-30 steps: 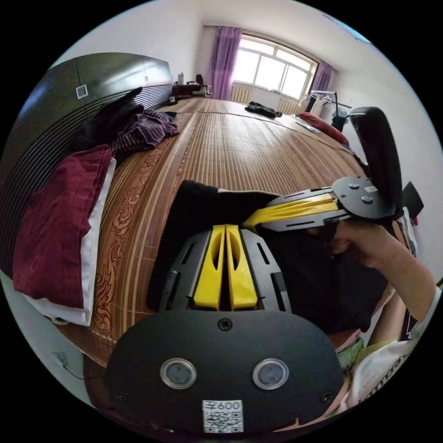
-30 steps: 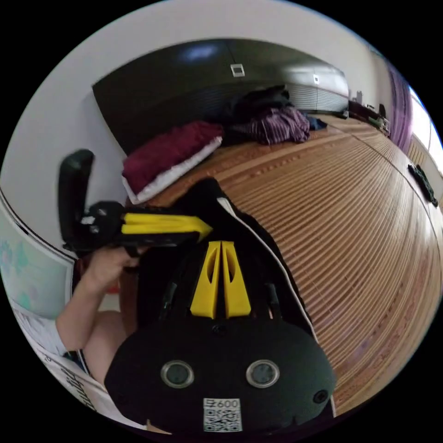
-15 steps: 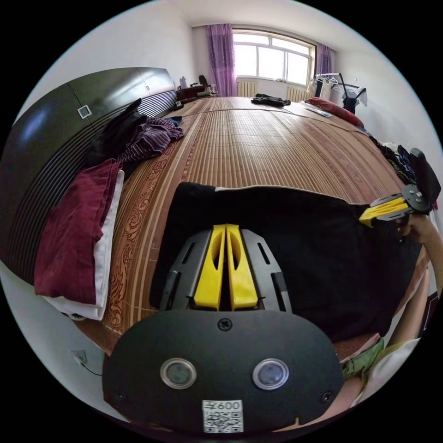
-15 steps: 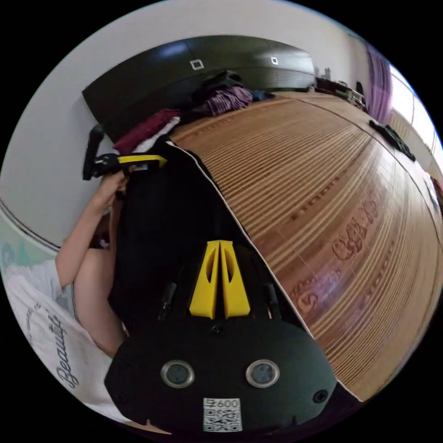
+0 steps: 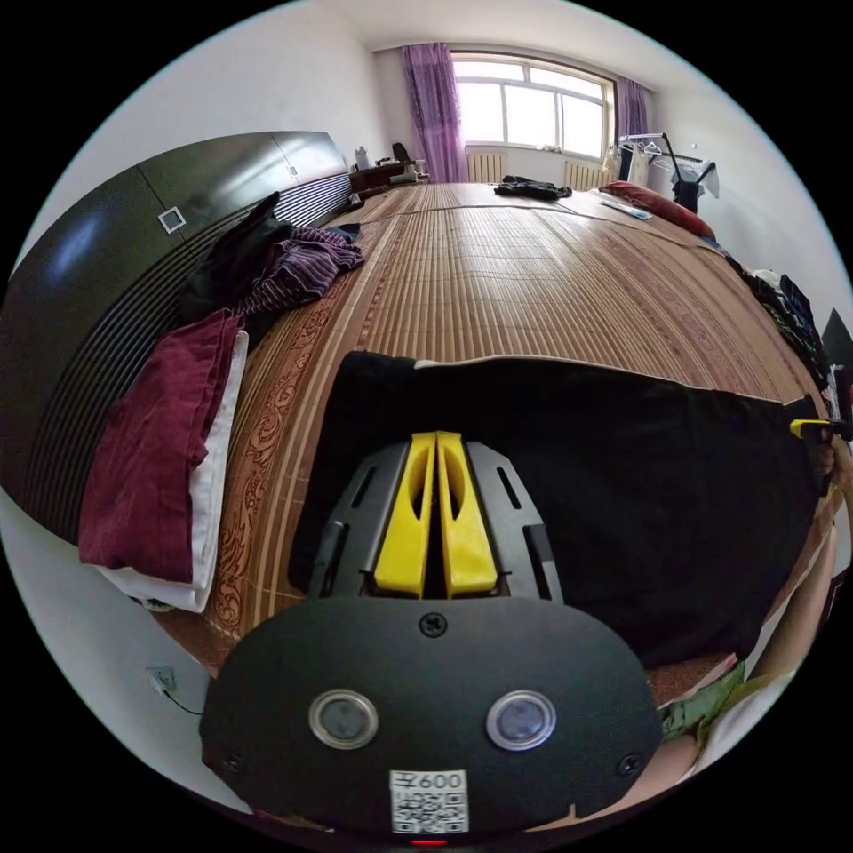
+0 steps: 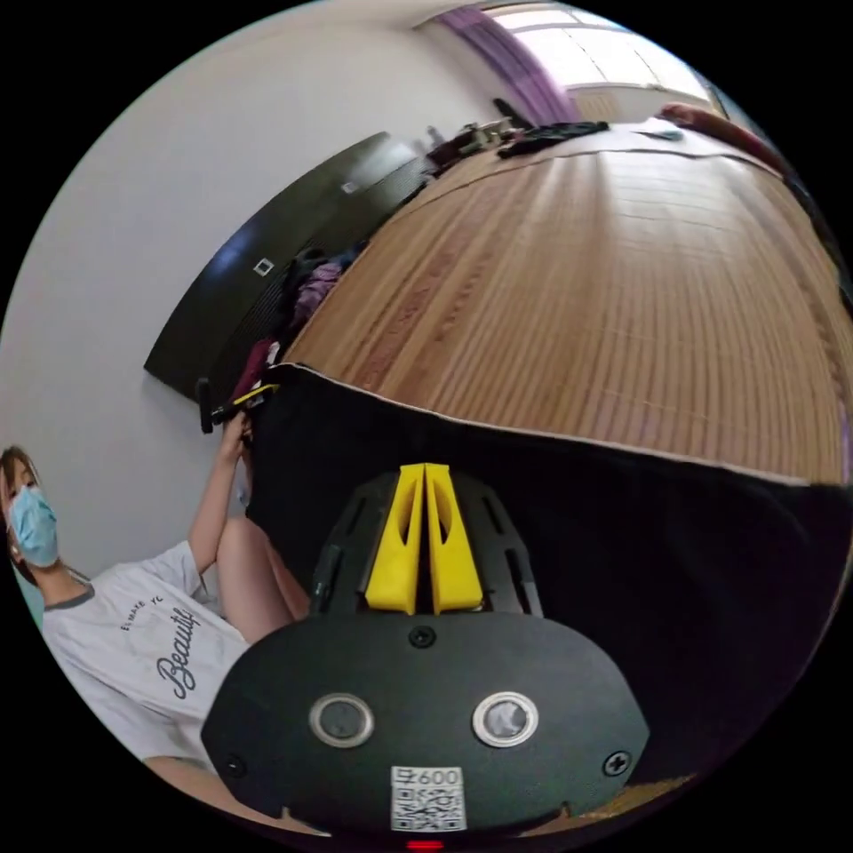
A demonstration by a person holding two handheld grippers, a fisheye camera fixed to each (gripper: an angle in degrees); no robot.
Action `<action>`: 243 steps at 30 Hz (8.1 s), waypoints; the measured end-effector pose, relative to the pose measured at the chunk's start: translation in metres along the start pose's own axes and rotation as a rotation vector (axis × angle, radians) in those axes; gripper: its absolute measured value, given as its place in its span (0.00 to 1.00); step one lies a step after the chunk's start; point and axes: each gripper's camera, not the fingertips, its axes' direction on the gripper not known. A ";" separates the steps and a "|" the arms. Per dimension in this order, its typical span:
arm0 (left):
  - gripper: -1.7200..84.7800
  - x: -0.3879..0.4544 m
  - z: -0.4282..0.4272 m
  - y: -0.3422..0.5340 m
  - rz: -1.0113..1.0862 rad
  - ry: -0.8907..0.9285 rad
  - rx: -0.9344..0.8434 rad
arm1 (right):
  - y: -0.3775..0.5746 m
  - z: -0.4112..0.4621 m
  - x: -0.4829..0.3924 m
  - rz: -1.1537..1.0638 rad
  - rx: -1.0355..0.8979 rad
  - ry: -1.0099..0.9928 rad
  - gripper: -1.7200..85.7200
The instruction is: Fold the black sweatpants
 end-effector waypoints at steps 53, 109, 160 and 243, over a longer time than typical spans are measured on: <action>0.03 -0.072 0.134 0.043 0.033 -0.099 -0.011 | -0.119 -0.350 -0.196 0.207 0.192 0.085 0.01; 0.03 0.095 -0.090 -0.015 -0.017 -0.035 0.007 | 0.072 -0.191 -0.365 -0.288 -0.041 0.375 0.01; 0.13 -0.236 -0.531 -0.092 -0.769 0.783 0.114 | 0.398 0.249 -0.359 -0.819 0.203 0.312 0.01; 0.09 0.172 0.247 0.302 0.290 0.873 -0.103 | 0.514 0.174 -0.166 -0.568 0.581 0.052 0.01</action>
